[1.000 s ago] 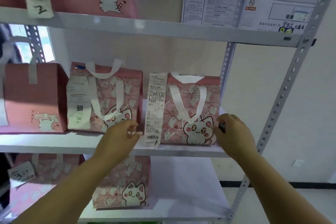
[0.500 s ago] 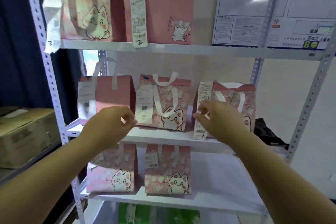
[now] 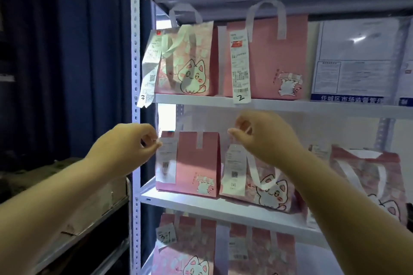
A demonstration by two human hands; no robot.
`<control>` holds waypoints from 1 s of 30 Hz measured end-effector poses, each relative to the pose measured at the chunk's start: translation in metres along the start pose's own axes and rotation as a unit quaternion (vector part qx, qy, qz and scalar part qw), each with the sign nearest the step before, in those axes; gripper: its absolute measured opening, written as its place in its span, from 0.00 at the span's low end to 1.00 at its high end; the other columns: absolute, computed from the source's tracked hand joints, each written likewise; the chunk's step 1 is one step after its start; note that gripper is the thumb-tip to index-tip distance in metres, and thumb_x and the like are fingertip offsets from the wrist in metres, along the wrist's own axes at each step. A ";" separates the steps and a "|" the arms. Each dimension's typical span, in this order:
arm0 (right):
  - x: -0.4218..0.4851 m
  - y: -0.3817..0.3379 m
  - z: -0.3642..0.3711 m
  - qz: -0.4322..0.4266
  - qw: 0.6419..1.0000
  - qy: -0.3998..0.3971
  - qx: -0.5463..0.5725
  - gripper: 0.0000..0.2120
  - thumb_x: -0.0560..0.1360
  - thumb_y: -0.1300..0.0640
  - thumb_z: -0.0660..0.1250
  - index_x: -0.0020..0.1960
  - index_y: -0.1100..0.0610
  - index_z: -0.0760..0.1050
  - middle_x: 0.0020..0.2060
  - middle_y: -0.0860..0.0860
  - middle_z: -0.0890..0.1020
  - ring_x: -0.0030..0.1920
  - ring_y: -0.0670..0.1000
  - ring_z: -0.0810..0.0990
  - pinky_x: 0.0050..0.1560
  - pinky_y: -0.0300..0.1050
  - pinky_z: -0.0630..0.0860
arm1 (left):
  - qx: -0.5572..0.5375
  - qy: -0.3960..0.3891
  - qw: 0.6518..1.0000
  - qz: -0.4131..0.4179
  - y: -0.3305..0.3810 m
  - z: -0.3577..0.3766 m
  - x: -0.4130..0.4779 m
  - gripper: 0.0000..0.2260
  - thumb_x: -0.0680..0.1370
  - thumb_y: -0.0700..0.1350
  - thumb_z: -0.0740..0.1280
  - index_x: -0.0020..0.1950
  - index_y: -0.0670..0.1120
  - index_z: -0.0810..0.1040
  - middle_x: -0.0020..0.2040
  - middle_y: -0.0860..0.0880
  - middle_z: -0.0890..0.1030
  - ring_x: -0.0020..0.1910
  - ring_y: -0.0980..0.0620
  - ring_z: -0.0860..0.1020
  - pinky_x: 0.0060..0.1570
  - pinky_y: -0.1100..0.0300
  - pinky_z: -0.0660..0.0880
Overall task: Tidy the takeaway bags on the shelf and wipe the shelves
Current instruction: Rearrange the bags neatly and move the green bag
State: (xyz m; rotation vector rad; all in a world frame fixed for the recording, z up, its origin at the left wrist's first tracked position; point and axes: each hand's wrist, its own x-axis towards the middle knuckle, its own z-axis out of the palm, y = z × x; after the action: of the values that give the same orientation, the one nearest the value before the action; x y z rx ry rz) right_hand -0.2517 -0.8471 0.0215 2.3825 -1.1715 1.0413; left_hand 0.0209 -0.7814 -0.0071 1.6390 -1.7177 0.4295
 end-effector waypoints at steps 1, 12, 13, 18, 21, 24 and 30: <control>0.011 -0.004 0.004 -0.004 1.000 0.012 0.002 0.13 0.75 0.44 0.64 0.50 0.52 0.76 0.40 0.46 0.81 0.39 0.47 0.79 0.41 0.47 0.80 | 0.006 0.012 1.000 0.000 -0.009 -0.003 0.007 0.04 0.74 0.54 0.68 0.43 0.54 0.78 0.37 0.62 0.77 0.35 0.61 0.77 0.34 0.60 0.74; 0.141 -0.014 0.054 0.012 0.993 0.116 -0.009 0.14 0.75 0.49 0.66 0.54 0.57 0.74 0.42 0.51 0.81 0.41 0.53 0.78 0.42 0.50 0.78 | 0.044 0.057 0.997 0.016 -0.094 -0.006 0.114 0.07 0.74 0.56 0.66 0.46 0.54 0.78 0.36 0.62 0.77 0.36 0.62 0.77 0.32 0.62 0.72; 0.152 -0.012 0.058 0.019 0.992 0.125 -0.013 0.15 0.75 0.49 0.66 0.55 0.57 0.73 0.43 0.52 0.80 0.42 0.53 0.78 0.43 0.52 0.78 | 0.042 0.061 0.997 0.018 -0.098 -0.002 0.123 0.08 0.74 0.56 0.66 0.47 0.54 0.78 0.36 0.62 0.77 0.37 0.61 0.77 0.33 0.62 0.72; 0.196 -0.007 0.078 0.046 0.991 0.127 -0.007 0.23 0.75 0.54 0.66 0.67 0.54 0.63 0.54 0.56 0.76 0.51 0.58 0.76 0.50 0.56 0.76 | 0.022 0.089 0.996 0.022 -0.115 0.020 0.160 0.14 0.75 0.51 0.65 0.59 0.49 0.76 0.53 0.51 0.78 0.50 0.52 0.77 0.48 0.56 0.74; 0.215 -0.008 0.086 0.065 0.991 0.114 0.008 0.29 0.74 0.58 0.65 0.71 0.53 0.56 0.56 0.58 0.73 0.51 0.59 0.76 0.51 0.54 0.75 | 0.011 0.101 0.995 0.003 -0.125 0.029 0.179 0.20 0.76 0.49 0.64 0.67 0.47 0.69 0.63 0.48 0.73 0.62 0.46 0.71 0.58 0.52 0.70; 0.229 -0.008 0.091 0.103 0.988 0.114 0.010 0.34 0.75 0.61 0.63 0.73 0.54 0.48 0.55 0.58 0.73 0.48 0.59 0.75 0.47 0.55 0.75 | -0.004 0.113 0.993 -0.018 -0.132 0.034 0.198 0.22 0.78 0.47 0.63 0.70 0.45 0.65 0.66 0.45 0.68 0.66 0.41 0.65 0.61 0.49 0.67; 0.245 0.000 0.098 0.178 0.976 0.124 -0.018 0.13 0.76 0.64 0.62 0.60 0.63 0.67 0.53 0.63 0.77 0.50 0.61 0.77 0.43 0.48 0.71 | -0.036 0.094 0.995 -0.014 -0.142 0.043 0.225 0.19 0.79 0.44 0.59 0.69 0.43 0.65 0.65 0.42 0.66 0.64 0.40 0.65 0.59 0.49 0.66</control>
State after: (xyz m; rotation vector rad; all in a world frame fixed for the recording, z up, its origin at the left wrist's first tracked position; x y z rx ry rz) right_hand -0.1047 -1.0384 0.1285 1.9828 -1.5370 1.3678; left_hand 0.1601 -0.9932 0.0847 1.5192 -1.5513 0.4867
